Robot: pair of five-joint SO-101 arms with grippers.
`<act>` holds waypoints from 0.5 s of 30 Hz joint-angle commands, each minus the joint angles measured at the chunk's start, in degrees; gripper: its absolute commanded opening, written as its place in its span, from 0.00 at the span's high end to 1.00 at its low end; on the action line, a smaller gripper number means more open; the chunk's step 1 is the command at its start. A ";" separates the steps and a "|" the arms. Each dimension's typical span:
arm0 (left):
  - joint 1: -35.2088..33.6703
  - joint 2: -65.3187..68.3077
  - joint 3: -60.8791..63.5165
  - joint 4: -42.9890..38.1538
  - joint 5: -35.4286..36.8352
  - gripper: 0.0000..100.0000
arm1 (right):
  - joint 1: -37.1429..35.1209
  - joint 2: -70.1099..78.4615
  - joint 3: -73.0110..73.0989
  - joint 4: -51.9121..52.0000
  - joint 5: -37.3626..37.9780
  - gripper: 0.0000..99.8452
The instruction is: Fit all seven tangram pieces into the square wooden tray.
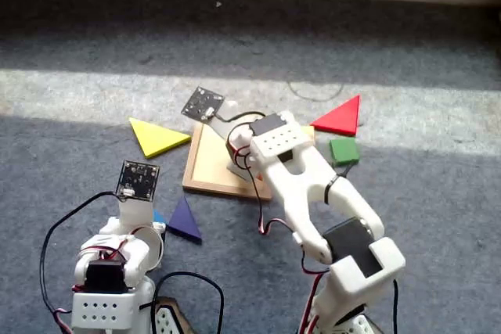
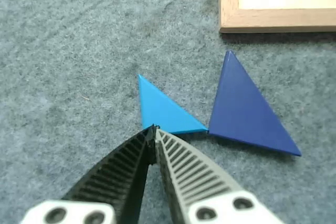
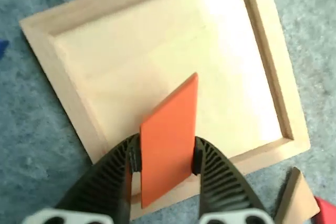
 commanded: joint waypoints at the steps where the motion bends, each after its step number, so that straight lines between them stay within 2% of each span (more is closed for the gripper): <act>1: 0.75 -2.33 1.10 0.35 -0.18 0.99 | -1.63 -0.92 -3.03 -1.36 4.92 0.97; 5: 0.75 -2.33 1.10 0.35 -0.18 0.99 | -2.95 -0.92 -2.07 -0.66 5.63 0.96; 11: 0.75 -2.33 1.10 0.35 -0.18 0.99 | -2.86 -0.84 -1.45 3.12 5.54 0.82; 15: 0.75 -2.33 1.10 0.35 -0.18 0.99 | -1.98 -0.92 -1.45 3.30 5.54 0.81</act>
